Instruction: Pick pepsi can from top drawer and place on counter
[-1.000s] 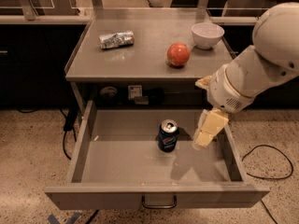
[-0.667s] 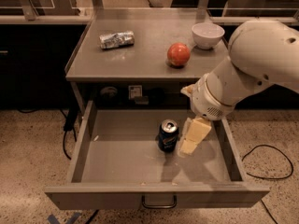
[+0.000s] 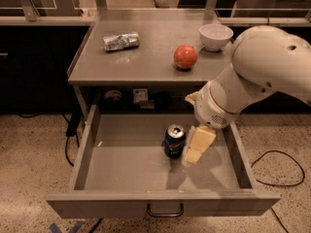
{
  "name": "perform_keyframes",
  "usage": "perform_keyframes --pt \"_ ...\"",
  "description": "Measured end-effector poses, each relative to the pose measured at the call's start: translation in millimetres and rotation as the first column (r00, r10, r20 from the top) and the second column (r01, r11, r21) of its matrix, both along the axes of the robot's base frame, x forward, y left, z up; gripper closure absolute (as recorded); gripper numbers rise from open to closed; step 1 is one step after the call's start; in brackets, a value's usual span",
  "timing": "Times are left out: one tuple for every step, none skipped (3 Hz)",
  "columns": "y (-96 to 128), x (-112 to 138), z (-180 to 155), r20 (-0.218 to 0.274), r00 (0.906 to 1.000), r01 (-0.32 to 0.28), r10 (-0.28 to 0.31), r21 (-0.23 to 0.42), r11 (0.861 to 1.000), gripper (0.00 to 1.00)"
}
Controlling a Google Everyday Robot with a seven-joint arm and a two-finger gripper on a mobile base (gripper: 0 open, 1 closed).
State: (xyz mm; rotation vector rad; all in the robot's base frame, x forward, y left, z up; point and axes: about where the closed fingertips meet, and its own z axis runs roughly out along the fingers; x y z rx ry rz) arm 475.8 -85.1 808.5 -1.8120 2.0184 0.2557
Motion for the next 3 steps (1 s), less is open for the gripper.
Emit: perform_keyframes --pt "12 5 -20 -0.005 0.9997 -0.022 0.022 -0.012 1.000 0.00" --pt "23 16 -43 0.011 0.9992 -0.037 0.038 -0.033 0.999 0.00" --pt "34 24 -59 0.032 0.9982 -0.049 0.051 -0.055 0.997 0.00"
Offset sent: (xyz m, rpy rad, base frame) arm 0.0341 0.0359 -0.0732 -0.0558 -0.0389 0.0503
